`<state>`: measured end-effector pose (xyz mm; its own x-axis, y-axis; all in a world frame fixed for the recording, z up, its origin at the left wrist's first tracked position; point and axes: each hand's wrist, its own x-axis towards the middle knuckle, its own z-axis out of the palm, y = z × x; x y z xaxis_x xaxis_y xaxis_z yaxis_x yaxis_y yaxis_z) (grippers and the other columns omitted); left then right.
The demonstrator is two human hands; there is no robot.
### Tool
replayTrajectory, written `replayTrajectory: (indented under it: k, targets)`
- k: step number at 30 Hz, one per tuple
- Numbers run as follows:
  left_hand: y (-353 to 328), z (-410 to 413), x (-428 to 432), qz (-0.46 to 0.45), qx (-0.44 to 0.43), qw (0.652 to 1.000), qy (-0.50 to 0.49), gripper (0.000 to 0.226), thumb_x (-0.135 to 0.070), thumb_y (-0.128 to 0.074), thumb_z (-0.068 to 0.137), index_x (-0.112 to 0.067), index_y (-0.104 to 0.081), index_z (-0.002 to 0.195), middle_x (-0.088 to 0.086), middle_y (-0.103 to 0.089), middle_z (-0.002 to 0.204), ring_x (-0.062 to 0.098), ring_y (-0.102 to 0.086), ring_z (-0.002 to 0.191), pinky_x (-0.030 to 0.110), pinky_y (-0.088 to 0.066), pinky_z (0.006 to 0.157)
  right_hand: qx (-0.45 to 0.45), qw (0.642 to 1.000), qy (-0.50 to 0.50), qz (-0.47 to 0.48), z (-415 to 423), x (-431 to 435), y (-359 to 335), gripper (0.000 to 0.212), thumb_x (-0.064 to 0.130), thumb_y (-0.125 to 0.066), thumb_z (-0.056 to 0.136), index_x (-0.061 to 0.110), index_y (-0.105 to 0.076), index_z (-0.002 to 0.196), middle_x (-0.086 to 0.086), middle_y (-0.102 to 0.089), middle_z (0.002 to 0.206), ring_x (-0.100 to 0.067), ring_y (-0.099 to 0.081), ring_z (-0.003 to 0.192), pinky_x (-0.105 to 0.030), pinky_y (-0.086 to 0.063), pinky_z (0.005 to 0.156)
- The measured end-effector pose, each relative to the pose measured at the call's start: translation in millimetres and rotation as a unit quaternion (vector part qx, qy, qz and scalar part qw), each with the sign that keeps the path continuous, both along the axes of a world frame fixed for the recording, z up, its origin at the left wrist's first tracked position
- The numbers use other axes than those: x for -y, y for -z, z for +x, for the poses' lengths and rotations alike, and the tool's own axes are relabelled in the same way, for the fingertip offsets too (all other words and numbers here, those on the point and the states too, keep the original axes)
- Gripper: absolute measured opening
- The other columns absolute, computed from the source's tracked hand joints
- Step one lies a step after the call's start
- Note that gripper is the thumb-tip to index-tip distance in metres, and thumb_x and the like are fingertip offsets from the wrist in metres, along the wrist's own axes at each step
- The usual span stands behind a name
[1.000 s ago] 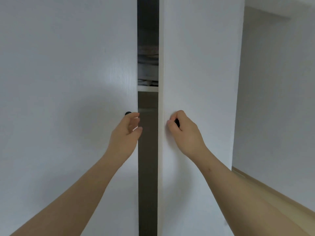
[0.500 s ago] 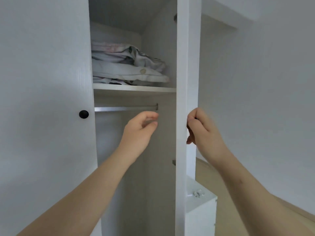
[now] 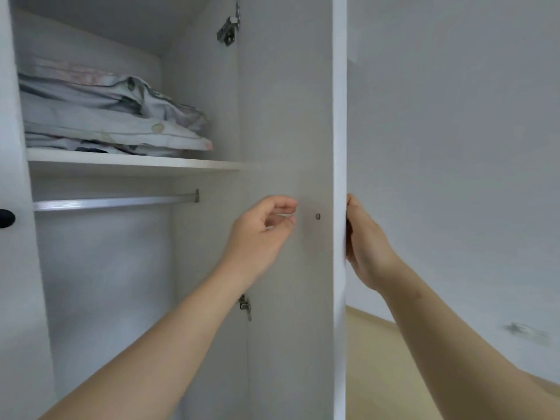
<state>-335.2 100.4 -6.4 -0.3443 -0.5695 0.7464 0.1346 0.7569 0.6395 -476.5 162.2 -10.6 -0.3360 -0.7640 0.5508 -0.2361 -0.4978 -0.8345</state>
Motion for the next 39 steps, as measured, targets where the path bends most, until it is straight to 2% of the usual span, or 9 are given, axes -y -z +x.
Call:
replayTrajectory:
  k: [3,9,14,17,20,26,29,33,39]
  targets:
    - [4,-19,-4,-0.018,0.023,0.999,0.014,0.036,-0.003,-0.059,0.086,-0.039,-0.058,0.082,-0.019,-0.062,0.092,0.002,-0.059,0.080,0.020,-0.045,0.083,0.041,0.999,0.017,0.005,-17,-3,0,0.026,0.028,-0.034,0.092,0.013,-0.055,0.097,-0.010,-0.055,0.092,-0.024,-0.049,0.084,-0.040,-0.036,0.077]
    - [9,-49,-10,-0.020,0.062,0.997,0.038,0.035,-0.009,-0.060,0.086,-0.043,-0.057,0.082,-0.022,-0.062,0.094,0.003,-0.060,0.086,0.020,-0.044,0.082,0.073,0.997,0.009,-0.002,-46,-13,4,0.021,0.017,-0.034,0.097,0.014,-0.055,0.100,-0.011,-0.062,0.092,-0.024,-0.059,0.086,-0.042,-0.047,0.084]
    - [14,-64,-11,-0.010,0.055,0.998,0.040,0.031,-0.009,-0.060,0.086,-0.040,-0.059,0.085,-0.017,-0.063,0.094,0.010,-0.062,0.089,0.021,-0.047,0.084,0.086,0.986,0.143,-0.005,-58,-19,10,0.024,0.006,-0.037,0.090,0.013,-0.055,0.075,-0.004,-0.046,0.067,-0.017,-0.041,0.060,-0.029,-0.040,0.061]
    - [15,-66,-9,-0.002,0.031,0.999,0.035,0.033,-0.007,-0.060,0.086,-0.040,-0.059,0.085,-0.014,-0.066,0.092,0.018,-0.064,0.094,0.030,-0.048,0.089,0.055,0.969,0.240,-0.022,-60,-23,11,0.023,0.004,-0.040,0.086,0.015,-0.053,0.070,0.003,-0.052,0.069,-0.016,-0.047,0.064,-0.027,-0.042,0.062]
    - [17,-64,-2,0.005,0.022,0.999,0.026,0.034,-0.006,-0.060,0.085,-0.040,-0.060,0.085,-0.013,-0.067,0.090,0.019,-0.064,0.095,0.028,-0.047,0.087,0.018,0.954,0.292,-0.064,-56,-29,9,0.025,0.005,-0.042,0.085,0.024,-0.053,0.073,0.008,-0.055,0.071,-0.011,-0.049,0.063,-0.023,-0.042,0.058]
    - [21,-41,14,0.013,0.003,1.000,-0.008,0.029,-0.013,-0.063,0.082,-0.042,-0.062,0.081,-0.013,-0.070,0.087,0.021,-0.066,0.094,0.038,-0.050,0.092,-0.093,0.974,0.207,-0.017,-22,-10,7,0.027,0.006,-0.046,0.084,0.027,-0.055,0.070,0.005,-0.055,0.070,-0.016,-0.053,0.068,-0.038,-0.050,0.070]
    - [22,-17,22,0.016,0.000,0.999,-0.035,0.026,-0.018,-0.065,0.079,-0.044,-0.064,0.077,-0.016,-0.071,0.083,0.015,-0.067,0.091,0.033,-0.051,0.089,-0.092,0.981,0.171,-0.005,-2,9,12,0.026,0.006,-0.046,0.084,0.026,-0.055,0.069,0.003,-0.056,0.069,-0.018,-0.054,0.071,-0.043,-0.053,0.075]
    - [24,31,32,0.008,0.008,0.995,-0.098,0.035,-0.006,-0.061,0.085,-0.040,-0.062,0.077,-0.014,-0.068,0.083,0.009,-0.065,0.085,0.028,-0.048,0.086,-0.084,0.991,0.101,0.007,32,41,18,0.029,0.002,-0.047,0.083,0.024,-0.054,0.067,0.003,-0.053,0.062,-0.021,-0.053,0.069,-0.042,-0.051,0.069]
    - [22,111,41,-0.003,0.005,0.977,-0.215,0.032,-0.009,-0.059,0.086,-0.041,-0.059,0.082,-0.014,-0.068,0.086,0.017,-0.066,0.088,0.027,-0.049,0.085,-0.079,0.997,-0.017,0.008,103,88,20,0.030,0.000,-0.047,0.085,0.023,-0.052,0.065,0.003,-0.049,0.059,-0.019,-0.050,0.062,-0.035,-0.043,0.064]
